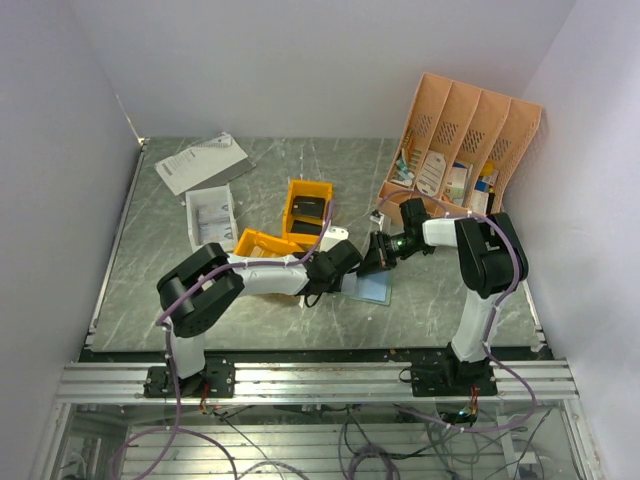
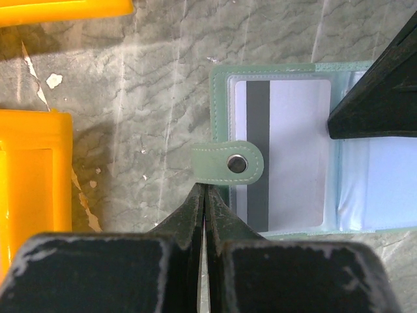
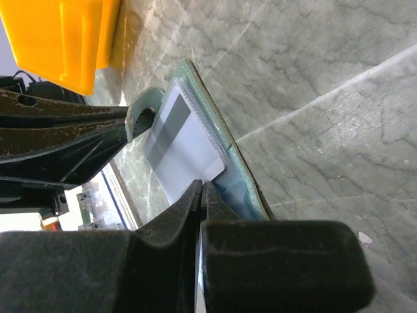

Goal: Put the credit cards into the card holder
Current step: Insert the credit card into the card holder.

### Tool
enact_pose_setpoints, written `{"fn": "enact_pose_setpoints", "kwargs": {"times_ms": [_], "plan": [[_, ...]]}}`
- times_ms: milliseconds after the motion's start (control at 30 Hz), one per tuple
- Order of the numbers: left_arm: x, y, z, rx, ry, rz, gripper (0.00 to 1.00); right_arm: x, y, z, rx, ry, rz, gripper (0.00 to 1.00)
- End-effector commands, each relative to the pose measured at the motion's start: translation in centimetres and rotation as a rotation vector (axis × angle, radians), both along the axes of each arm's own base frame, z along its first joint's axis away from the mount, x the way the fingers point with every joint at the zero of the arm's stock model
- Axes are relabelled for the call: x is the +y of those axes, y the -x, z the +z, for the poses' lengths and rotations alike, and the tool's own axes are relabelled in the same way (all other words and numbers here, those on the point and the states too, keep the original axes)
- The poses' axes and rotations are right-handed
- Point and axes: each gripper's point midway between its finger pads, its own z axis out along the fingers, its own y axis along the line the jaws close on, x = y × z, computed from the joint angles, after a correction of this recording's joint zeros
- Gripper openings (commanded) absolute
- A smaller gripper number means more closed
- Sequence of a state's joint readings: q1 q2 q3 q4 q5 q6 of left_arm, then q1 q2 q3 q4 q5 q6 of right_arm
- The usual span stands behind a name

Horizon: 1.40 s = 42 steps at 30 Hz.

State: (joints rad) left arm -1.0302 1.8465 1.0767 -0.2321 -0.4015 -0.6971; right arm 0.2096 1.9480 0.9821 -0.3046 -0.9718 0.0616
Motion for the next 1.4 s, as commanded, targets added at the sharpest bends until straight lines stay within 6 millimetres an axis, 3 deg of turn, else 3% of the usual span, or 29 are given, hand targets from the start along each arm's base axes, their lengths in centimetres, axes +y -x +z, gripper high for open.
{"fn": "enact_pose_setpoints", "kwargs": {"times_ms": [0, 67, 167, 367, 533, 633, 700, 733, 767, 833, 867, 967, 1067, 1200, 1267, 1367], "plan": [[-1.7, 2.9, -1.6, 0.112, 0.073, -0.056, 0.07, 0.7, 0.1, -0.3, 0.009, -0.035, 0.026, 0.0], [-2.0, 2.9, -1.7, 0.115, 0.08, -0.06, 0.07, 0.7, 0.5, -0.6, 0.028, -0.044, 0.036, 0.0], [-2.0, 3.0, -1.8, 0.115, 0.075, -0.053, 0.07, 0.9, -0.5, 0.3, -0.007, -0.062, 0.049, 0.0], [-0.9, 3.0, -0.8, 0.091, 0.069, -0.028, 0.07, -0.1, -1.9, 4.4, -0.168, -0.07, 0.065, 0.0], [-0.9, 2.9, 2.2, 0.024, 0.161, -0.041, 0.09, -1.4, -3.2, 8.7, -0.422, -0.021, 0.077, 0.01], [-1.1, 2.8, 5.4, -0.055, 0.271, -0.056, 0.14, -2.6, -4.2, 11.2, -0.644, 0.053, 0.062, 0.05], [-1.0, 2.8, 7.6, -0.109, 0.349, -0.062, 0.16, -3.4, -4.4, 12.7, -0.791, 0.096, 0.057, 0.14], [-0.6, 2.8, 8.3, -0.136, 0.377, -0.064, 0.18, -3.7, -4.4, 13.2, -0.844, 0.103, 0.057, 0.25], [-0.7, 2.6, 10.0, -0.179, 0.431, -0.062, 0.2, -3.8, -4.1, 13.3, -0.877, 0.092, 0.061, 0.42], [-0.1, 2.3, 11.5, -0.231, 0.486, -0.047, 0.25, -3.7, -3.1, 13.2, -0.85, 0.019, 0.085, 0.68], [0.2, 2.2, 12.1, -0.254, 0.504, -0.038, 0.3, -3.3, -2.5, 13.0, -0.797, -0.03, 0.112, 0.72], [0.8, 1.7, 13.7, -0.306, 0.587, -0.019, 0.52, -3.6, -1.8, 11.6, -0.643, -0.032, 0.191, 0.69], [0.9, 1.6, 14.7, -0.296, 0.701, -0.027, 0.68, -4.9, -2.2, 10.4, -0.608, 0.034, 0.134, 0.68], [0.4, 1.8, 12.6, -0.196, 0.672, -0.059, 0.67, -6.3, -1.8, 8.4, -0.552, 0.15, 0.094, 0.67], [0.0, 2.1, 11.2, -0.166, 0.63, -0.084, 0.83, -7.1, -1.8, 7.4, -0.531, 0.201, 0.092, 0.67], [-0.3, 2.2, 9.0, -0.144, 0.465, -0.065, 0.84, -7.6, -1.4, 5.4, -0.473, 0.236, 0.1, 0.67]]}}
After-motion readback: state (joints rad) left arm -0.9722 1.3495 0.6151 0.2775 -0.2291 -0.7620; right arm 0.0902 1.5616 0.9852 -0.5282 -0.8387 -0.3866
